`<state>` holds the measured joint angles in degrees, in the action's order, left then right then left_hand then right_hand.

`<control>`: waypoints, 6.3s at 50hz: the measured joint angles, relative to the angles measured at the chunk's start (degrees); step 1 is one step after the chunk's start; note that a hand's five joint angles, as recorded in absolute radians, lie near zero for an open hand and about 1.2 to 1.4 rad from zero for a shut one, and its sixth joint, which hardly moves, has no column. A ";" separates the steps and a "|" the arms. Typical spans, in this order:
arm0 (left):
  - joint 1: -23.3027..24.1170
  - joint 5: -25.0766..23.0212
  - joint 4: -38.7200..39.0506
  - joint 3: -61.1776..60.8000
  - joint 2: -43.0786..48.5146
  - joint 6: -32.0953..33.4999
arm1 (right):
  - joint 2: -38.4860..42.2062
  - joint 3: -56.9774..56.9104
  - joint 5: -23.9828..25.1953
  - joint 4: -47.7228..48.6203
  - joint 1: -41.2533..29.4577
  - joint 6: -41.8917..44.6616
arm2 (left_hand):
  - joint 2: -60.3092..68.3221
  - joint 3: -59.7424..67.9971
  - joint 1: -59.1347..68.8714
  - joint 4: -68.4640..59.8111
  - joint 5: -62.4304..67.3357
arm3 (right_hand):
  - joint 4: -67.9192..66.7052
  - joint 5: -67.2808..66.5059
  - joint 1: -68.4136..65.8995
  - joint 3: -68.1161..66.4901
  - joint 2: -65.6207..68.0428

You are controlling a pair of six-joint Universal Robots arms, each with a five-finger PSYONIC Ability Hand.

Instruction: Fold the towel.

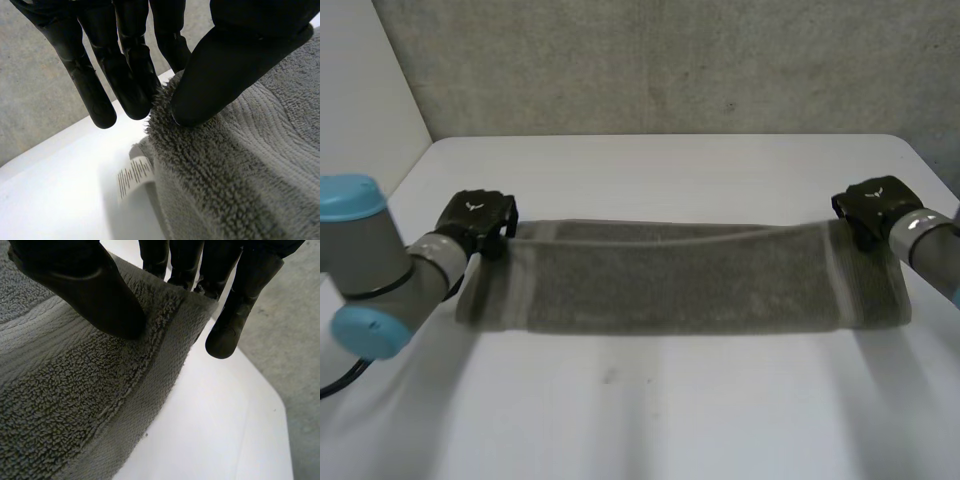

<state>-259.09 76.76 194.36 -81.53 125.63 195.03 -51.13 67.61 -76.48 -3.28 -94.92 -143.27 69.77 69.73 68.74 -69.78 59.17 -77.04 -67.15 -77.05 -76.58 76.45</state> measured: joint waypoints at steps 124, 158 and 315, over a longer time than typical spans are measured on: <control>3.25 5.15 15.49 -26.47 -23.86 -11.16 | -8.20 6.45 -3.87 21.17 -18.04 6.39 | -60.29 -60.17 -58.86 60.21 -57.54 | 0.06 0.72 0.56 -0.81 -0.66; 3.65 5.14 15.47 -26.83 -23.76 -11.16 | -5.26 4.98 -6.63 13.08 -33.54 -12.66 | -60.30 -60.17 -58.86 60.21 -57.53 | 62.00 63.42 63.56 62.49 -62.19; 14.85 19.92 -31.43 5.69 -29.86 -20.39 | -32.98 14.12 -8.03 -1.95 -11.44 -27.09 | -60.42 -60.30 -58.86 60.26 -57.67 | 61.87 63.72 64.37 62.49 -62.06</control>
<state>-244.24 96.68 162.93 -75.83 95.77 174.64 -84.11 81.73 -84.51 -5.24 -106.35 -170.35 9.35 9.43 9.88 -9.53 1.50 -15.17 -3.43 -12.69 -14.09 14.39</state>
